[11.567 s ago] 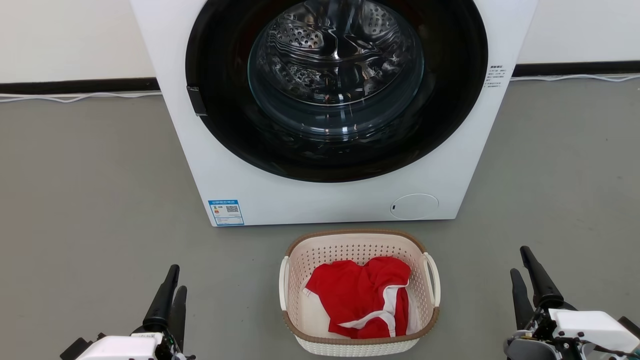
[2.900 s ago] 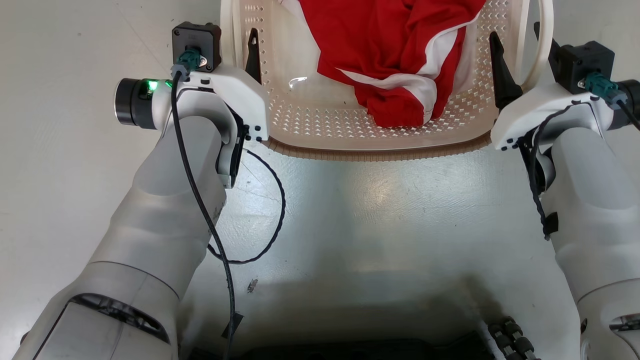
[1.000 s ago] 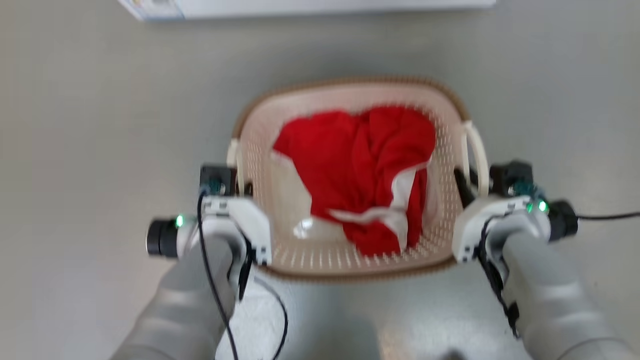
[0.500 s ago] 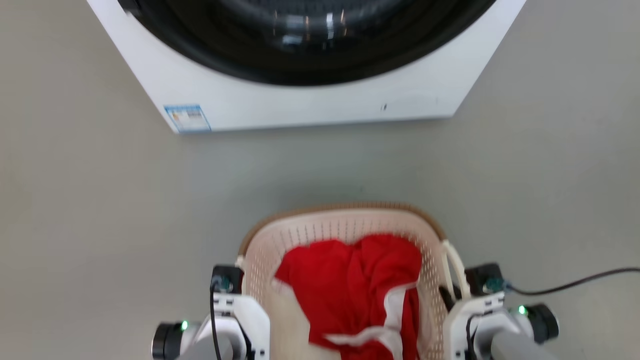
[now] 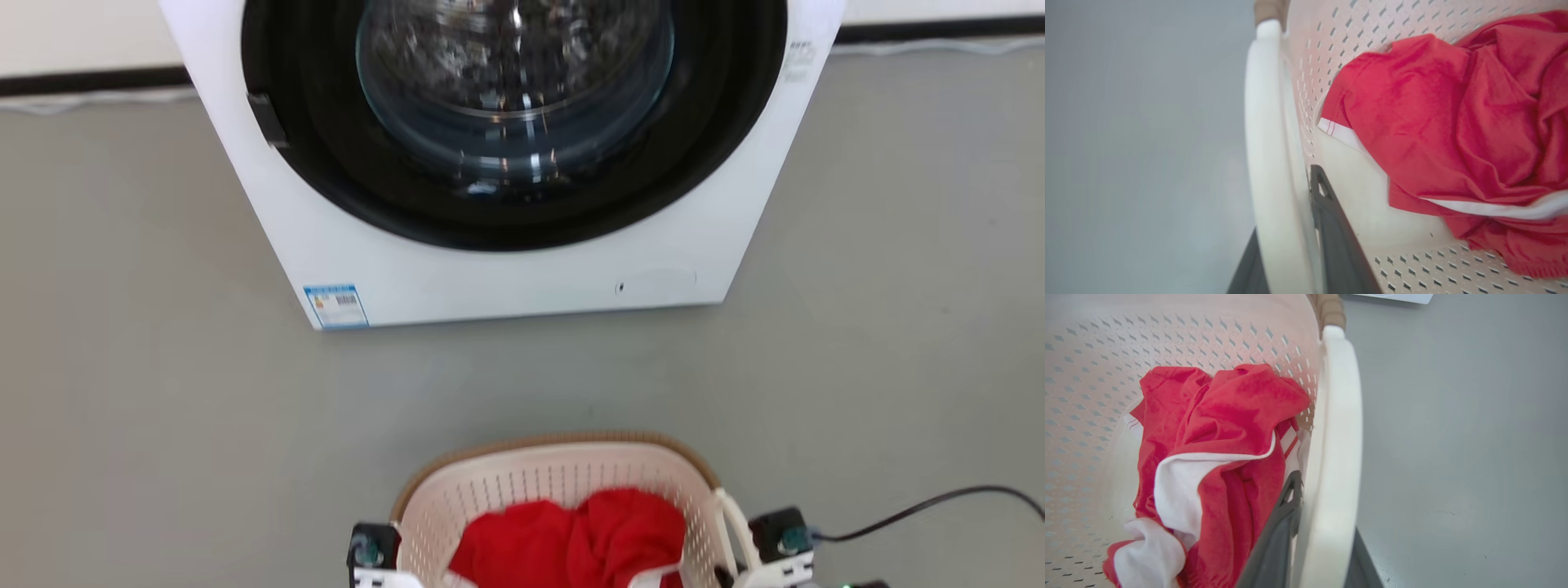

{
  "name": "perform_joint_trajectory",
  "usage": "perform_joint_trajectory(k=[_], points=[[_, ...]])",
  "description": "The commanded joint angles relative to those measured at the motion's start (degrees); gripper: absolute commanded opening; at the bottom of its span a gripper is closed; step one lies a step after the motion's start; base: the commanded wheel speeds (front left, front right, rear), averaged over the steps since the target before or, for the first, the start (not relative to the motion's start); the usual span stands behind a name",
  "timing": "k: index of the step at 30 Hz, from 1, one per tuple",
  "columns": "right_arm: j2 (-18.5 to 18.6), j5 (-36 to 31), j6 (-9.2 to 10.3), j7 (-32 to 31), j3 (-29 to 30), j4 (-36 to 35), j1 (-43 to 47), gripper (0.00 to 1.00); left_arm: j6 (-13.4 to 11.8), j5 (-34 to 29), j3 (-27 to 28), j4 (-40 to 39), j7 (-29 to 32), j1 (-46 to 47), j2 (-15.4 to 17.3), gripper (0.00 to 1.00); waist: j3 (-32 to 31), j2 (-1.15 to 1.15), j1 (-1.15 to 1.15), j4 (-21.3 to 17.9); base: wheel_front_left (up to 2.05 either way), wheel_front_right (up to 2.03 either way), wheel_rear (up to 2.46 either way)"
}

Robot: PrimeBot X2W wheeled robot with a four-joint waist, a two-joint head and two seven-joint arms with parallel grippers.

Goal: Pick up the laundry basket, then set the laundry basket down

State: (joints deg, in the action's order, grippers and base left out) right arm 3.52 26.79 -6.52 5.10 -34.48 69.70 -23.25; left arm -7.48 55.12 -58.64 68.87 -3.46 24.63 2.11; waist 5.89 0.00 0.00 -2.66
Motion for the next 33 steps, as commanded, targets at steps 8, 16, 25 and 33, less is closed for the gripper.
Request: perform_joint_trajectory(k=[8,16,25,33], points=[[-0.6,3.1,-0.97,-1.4,-6.0,-1.4,2.4,0.00,0.8,2.0,-1.4,-0.6,1.0,-2.3,0.8,0.00,-5.1,0.00,0.00,-0.1,0.00,0.00,0.00],[-0.6,5.0,-0.97,-1.0,-7.4,-0.3,2.3,0.00,0.9,4.0,-2.0,-1.2,0.5,-2.7,0.8,0.00,-6.3,0.00,0.00,0.5,0.00,0.00,0.00],[-0.6,6.8,-0.97,-0.4,-9.0,0.4,2.3,0.00,0.9,5.6,-3.5,-0.8,0.3,-3.0,0.8,0.00,-7.4,0.00,0.00,1.2,0.00,0.00,0.00],[-0.6,8.0,-0.97,0.1,-10.4,0.7,2.1,0.00,0.6,7.0,-4.6,-0.7,0.0,-3.2,0.8,0.00,-8.0,0.00,0.00,1.1,0.00,0.00,0.00]])
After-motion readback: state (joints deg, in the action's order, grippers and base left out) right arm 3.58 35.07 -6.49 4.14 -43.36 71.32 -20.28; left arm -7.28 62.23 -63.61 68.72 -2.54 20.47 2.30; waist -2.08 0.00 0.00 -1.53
